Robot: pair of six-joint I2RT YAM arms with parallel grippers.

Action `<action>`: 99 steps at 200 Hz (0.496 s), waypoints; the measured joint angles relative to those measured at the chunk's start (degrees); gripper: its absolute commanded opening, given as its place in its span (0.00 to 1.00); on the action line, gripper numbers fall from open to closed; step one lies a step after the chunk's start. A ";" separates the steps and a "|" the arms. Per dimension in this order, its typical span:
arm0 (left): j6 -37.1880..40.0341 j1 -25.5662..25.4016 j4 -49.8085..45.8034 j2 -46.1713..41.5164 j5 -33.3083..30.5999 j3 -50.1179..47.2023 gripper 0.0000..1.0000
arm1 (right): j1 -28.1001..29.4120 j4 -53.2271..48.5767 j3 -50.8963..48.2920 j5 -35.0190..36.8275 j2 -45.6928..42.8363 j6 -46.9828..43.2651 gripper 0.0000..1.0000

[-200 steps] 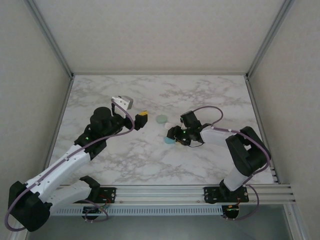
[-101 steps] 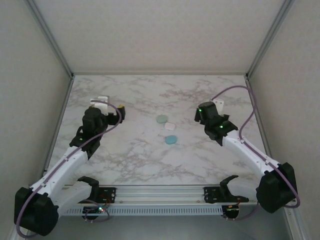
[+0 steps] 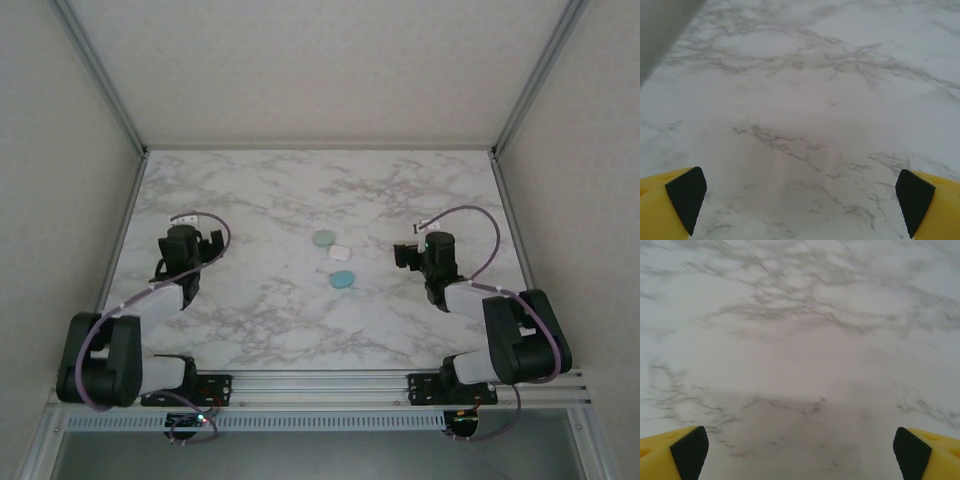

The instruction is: Insert wireless bluetooth earbuds into charging case

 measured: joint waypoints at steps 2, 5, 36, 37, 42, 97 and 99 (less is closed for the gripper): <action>0.02 0.09 0.72 0.61 0.28 -0.07 1.00 | -0.07 0.61 -0.35 -0.46 -0.09 -0.20 0.99; 0.00 0.33 1.81 1.49 0.90 -0.13 1.00 | -0.26 1.92 -1.18 -1.33 -0.26 -0.68 0.99; 0.00 2.71 12.94 9.01 6.51 -1.11 1.00 | -0.79 6.23 -3.06 -5.62 -0.33 -2.89 0.99; -0.02 2.73 13.20 9.20 6.64 -1.14 1.00 | -0.79 6.45 -3.02 -5.60 -0.24 -2.89 0.99; -0.02 2.99 15.10 10.34 7.17 -1.46 1.00 | -0.87 7.02 -2.80 -5.81 -0.04 -2.91 0.99; -0.72 3.21 20.57 12.63 7.56 -2.27 1.00 | -6.88 16.22 -2.47 -6.45 5.55 0.85 0.99; -0.72 3.21 20.65 12.63 7.54 -2.29 1.00 | -7.06 15.87 -2.27 -6.45 6.05 1.05 0.99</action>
